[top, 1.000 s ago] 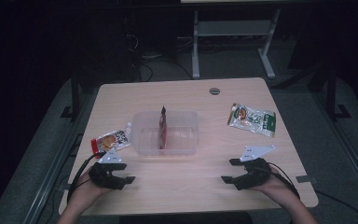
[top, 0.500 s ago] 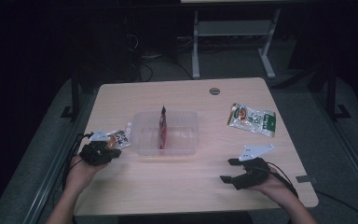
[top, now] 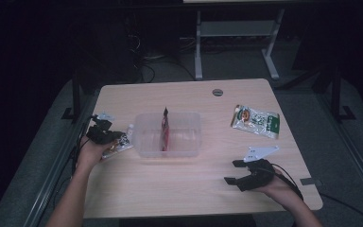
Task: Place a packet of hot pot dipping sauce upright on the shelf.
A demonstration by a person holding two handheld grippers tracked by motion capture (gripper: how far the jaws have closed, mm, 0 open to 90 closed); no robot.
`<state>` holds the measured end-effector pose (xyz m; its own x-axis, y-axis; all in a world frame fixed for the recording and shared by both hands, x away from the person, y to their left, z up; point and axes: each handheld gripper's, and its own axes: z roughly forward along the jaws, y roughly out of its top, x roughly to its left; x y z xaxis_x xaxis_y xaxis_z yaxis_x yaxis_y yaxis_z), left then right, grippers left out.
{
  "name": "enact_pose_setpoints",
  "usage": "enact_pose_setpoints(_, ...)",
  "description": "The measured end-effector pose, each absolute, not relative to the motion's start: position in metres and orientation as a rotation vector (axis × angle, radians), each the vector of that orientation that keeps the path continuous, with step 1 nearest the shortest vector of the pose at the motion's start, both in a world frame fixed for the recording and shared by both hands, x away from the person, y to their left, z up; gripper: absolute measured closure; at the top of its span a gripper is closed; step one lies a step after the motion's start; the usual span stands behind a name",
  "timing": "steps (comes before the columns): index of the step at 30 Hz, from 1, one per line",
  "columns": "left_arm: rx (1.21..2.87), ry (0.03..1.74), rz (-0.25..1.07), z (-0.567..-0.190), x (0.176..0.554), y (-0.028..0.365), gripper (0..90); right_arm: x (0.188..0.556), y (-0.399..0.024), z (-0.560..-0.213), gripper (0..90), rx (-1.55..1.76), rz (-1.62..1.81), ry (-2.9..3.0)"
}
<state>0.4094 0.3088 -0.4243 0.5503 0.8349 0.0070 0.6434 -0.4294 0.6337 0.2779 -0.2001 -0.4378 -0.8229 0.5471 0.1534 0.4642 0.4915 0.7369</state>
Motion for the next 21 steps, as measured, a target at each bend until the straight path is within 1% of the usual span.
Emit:
enact_pose_setpoints(3,2.230,1.215,0.440,-0.430,0.420,0.309,89.8,0.278,-0.201,-0.438,26.3,0.889,1.244,2.628)
enact_pose_setpoints(7,2.199,1.246,0.446,-0.434,0.431,0.312,89.8,0.278,-0.201,-0.439,26.3,0.894,1.239,2.633)
enact_pose_setpoints(10,2.221,1.261,0.422,-0.443,0.434,0.312,89.7,0.279,-0.201,-0.439,26.4,0.903,1.246,2.635)
enact_pose_setpoints(17,2.275,1.229,0.415,-0.446,0.428,0.310,89.8,0.278,-0.201,-0.440,26.4,0.899,1.245,2.646)
enact_pose_setpoints(21,2.271,1.215,0.358,-0.447,0.419,0.316,89.9,0.278,-0.200,-0.440,26.4,0.892,1.241,2.651)
